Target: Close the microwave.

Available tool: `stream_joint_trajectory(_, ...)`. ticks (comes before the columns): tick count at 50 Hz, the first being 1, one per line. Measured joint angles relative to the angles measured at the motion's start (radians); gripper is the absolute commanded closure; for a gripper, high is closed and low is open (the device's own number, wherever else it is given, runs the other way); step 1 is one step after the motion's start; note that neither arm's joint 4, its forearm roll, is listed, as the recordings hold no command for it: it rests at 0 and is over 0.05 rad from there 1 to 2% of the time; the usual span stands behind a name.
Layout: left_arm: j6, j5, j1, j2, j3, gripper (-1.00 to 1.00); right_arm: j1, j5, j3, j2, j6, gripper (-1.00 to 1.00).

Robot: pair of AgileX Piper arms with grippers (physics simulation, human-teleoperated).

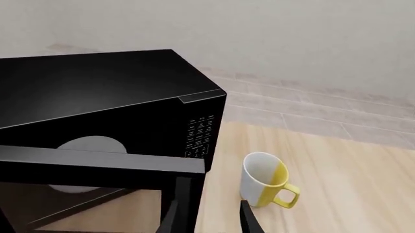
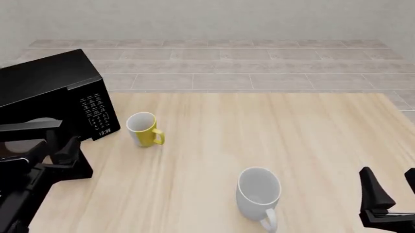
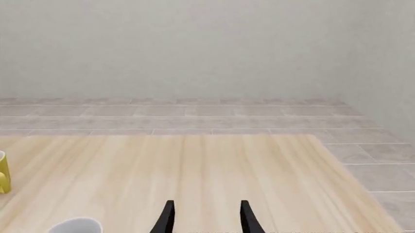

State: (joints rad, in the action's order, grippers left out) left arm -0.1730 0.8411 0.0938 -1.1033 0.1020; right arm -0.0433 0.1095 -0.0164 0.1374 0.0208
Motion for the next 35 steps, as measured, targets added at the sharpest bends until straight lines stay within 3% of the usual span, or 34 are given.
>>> stream_joint_trajectory(35, -0.003, -0.016, -0.004, -0.087, 0.077, -1.00, 0.001, -0.004, 0.006, -0.009, -0.004, -1.00)
